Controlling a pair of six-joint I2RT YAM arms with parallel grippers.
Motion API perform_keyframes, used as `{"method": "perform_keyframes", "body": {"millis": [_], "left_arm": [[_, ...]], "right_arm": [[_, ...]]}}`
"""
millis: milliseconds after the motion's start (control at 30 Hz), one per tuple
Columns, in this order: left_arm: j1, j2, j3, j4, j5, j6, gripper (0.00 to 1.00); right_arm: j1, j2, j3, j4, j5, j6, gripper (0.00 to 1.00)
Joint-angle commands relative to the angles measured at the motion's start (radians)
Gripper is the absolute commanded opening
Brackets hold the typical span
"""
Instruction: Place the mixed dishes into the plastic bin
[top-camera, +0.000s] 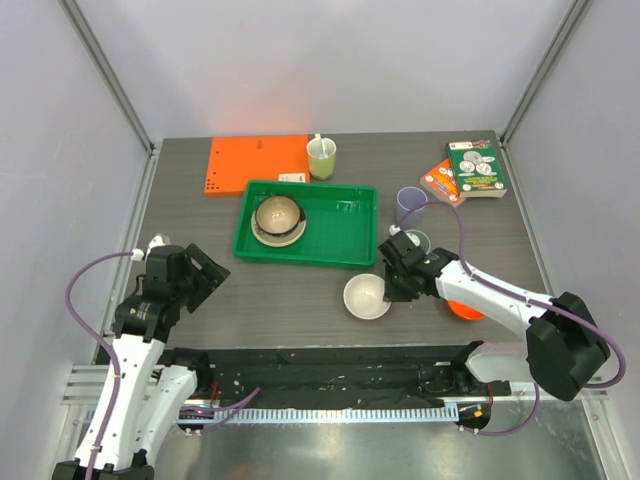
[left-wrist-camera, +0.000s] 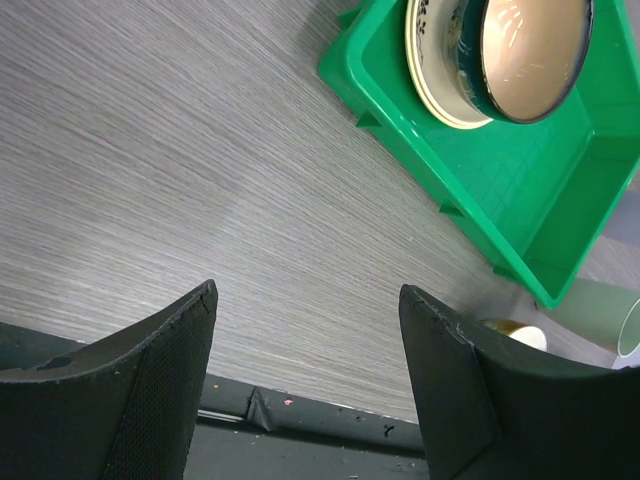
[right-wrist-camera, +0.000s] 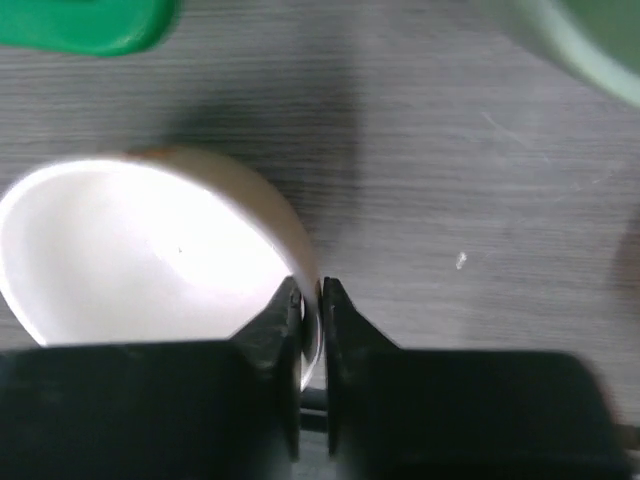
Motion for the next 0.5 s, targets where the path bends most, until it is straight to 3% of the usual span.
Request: {"method": "perform_keyframes", "body": {"millis": [0, 200, 467], "left_arm": [[0.006, 0.004, -0.006, 0.051, 0.012, -0.01, 0.73], [0.006, 0.01, -0.009, 0.052, 0.004, -0.012, 0.73], [0.006, 0.005, 0.008, 0.026, -0.036, -0.004, 0.73]], "right_arm": [[0.071, -0.028, 0.015, 0.047, -0.033, -0.025, 0.01], [0.34, 0.0, 0.104, 0.044, -0.019, -0.016, 0.01], [0.407, 0.13, 0.404, 0.04, -0.047, -0.087, 0.01]]}}
